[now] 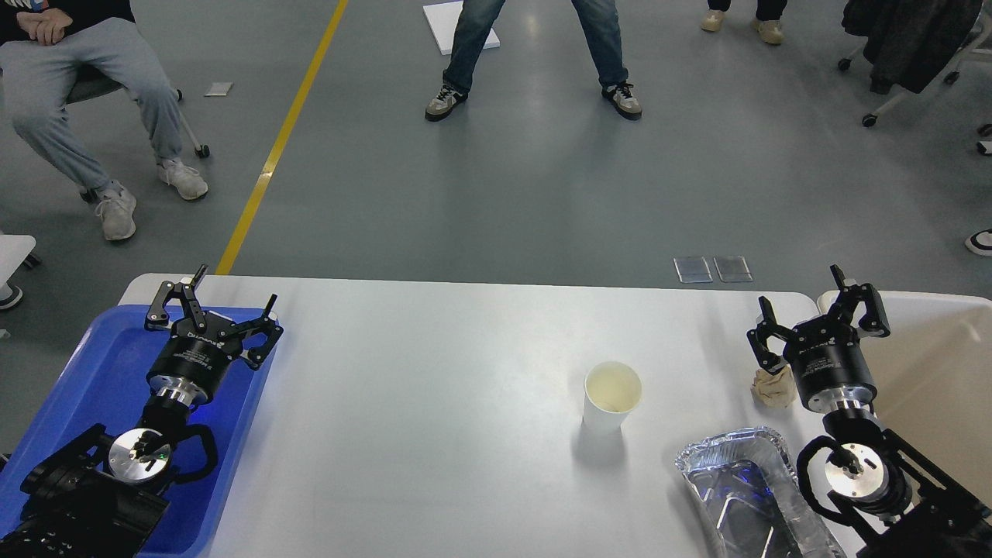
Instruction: Tidy desktop
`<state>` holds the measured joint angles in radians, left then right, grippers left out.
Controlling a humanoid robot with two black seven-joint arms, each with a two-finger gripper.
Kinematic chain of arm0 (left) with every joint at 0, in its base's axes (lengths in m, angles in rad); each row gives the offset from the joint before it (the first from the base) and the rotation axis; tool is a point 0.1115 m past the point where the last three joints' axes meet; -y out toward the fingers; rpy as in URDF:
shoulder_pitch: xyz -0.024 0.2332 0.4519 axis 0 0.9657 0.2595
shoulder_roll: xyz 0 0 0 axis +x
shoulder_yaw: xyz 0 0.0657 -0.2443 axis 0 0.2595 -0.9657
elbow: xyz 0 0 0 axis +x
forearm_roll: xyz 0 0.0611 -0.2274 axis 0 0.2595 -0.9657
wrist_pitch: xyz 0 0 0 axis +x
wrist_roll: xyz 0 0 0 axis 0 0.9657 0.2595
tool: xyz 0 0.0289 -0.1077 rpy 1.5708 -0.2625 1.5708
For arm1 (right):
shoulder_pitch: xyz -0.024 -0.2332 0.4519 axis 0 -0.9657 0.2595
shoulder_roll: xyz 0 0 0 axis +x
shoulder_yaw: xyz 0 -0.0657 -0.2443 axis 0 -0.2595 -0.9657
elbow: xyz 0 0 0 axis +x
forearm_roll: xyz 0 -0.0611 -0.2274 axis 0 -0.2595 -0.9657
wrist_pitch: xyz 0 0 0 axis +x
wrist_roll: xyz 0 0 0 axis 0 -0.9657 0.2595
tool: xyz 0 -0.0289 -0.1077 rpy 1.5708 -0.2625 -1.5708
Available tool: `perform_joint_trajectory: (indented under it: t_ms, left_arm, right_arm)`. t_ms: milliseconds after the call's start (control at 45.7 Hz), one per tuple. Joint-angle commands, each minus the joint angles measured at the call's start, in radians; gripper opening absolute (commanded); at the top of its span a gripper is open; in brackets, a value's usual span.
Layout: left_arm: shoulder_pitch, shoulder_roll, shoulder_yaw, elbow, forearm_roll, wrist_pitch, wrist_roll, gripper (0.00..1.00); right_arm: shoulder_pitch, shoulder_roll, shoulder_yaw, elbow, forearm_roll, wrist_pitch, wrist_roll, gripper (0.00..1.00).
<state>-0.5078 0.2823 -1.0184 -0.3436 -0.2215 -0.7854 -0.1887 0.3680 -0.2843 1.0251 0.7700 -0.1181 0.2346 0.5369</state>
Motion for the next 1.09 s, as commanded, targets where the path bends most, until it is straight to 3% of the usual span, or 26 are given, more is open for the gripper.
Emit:
perform_joint_trajectory:
  t_ms: [0, 942, 1073]
  left_arm:
    - [0.000, 0.000, 0.000, 0.000, 0.001, 0.000, 0.002, 1.00]
    - [0.000, 0.000, 0.000, 0.000, -0.001, 0.000, 0.000, 1.00]
    - [-0.001, 0.000, 0.000, 0.000, -0.001, 0.000, 0.000, 1.00]
  right_arm:
    - [0.000, 0.002, 0.000, 0.000, 0.000, 0.000, 0.000, 1.00]
    - [-0.017, 0.005, 0.000, -0.002, 0.000, -0.003, -0.005, 1.00]
    - [-0.027, -0.013, -0.003, 0.055, 0.002, -0.026, -0.014, 1.00]
